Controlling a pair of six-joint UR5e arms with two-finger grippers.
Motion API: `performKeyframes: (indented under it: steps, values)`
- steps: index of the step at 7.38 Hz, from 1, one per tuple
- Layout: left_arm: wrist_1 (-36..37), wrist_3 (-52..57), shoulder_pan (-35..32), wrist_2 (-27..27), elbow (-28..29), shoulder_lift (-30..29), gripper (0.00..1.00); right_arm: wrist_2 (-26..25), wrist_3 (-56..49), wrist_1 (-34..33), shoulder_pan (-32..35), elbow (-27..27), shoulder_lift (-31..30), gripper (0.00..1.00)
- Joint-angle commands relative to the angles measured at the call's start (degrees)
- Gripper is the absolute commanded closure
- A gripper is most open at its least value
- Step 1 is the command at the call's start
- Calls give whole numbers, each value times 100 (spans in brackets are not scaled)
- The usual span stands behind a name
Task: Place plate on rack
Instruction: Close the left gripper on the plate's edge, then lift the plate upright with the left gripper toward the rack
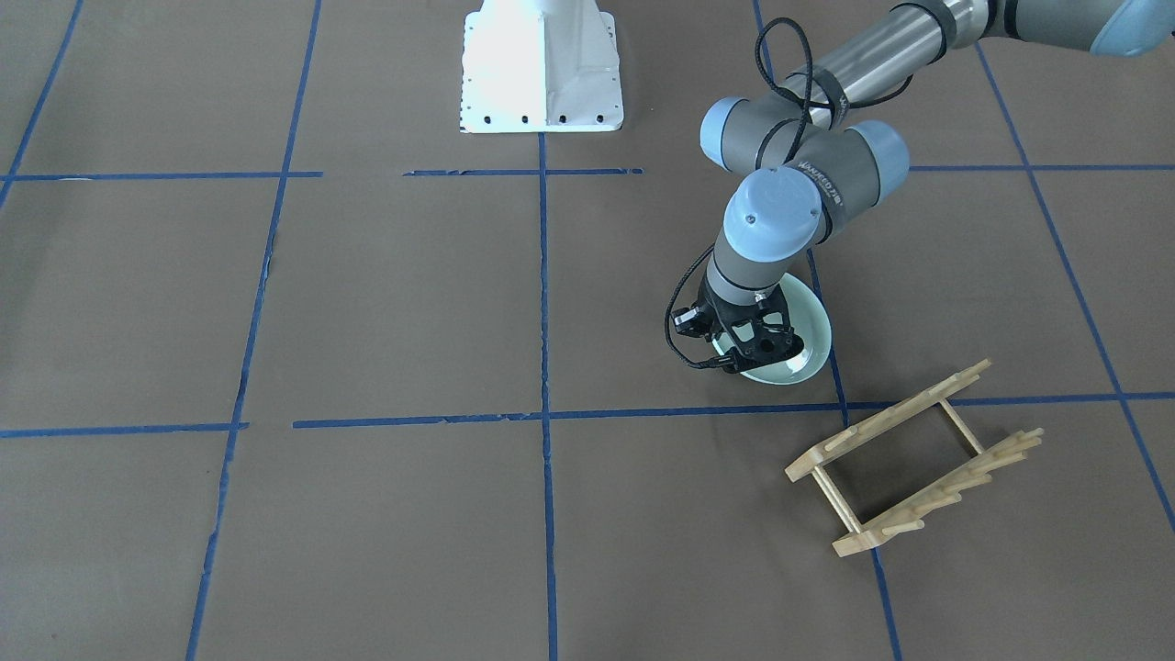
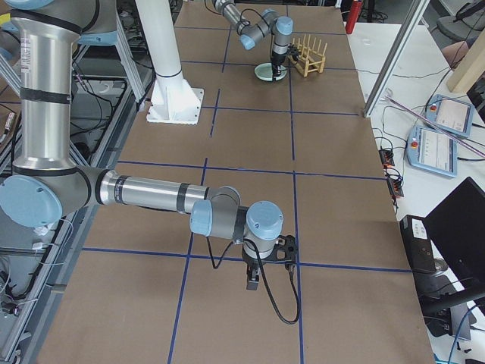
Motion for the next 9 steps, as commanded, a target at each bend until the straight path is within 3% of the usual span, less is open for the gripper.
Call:
performKeyframes:
  steps: [1, 2, 3, 5, 6, 9]
  values:
    - [-4, -85, -824, -426, -746, 0, 100, 0, 2, 3, 0, 0, 0, 0]
    - [-161, -112, -1272, -568, -949, -9, 100, 0, -6, -6, 0, 0, 0, 0]
    - [-867, -347, -1737, -787, -907, 26, 100, 0, -7, 3, 0, 0, 0, 0]
    - [-1487, -402, -2442, -1254, -837, 44, 100, 0, -7, -6, 0, 0, 0, 0]
    - [-2116, -611, -2724, -1490, -567, 44, 100, 0, -7, -6, 0, 0, 0, 0]
    - [-5364, -1246, -2973, -1756, 942, 62, 100, 0, -7, 3, 0, 0, 0, 0]
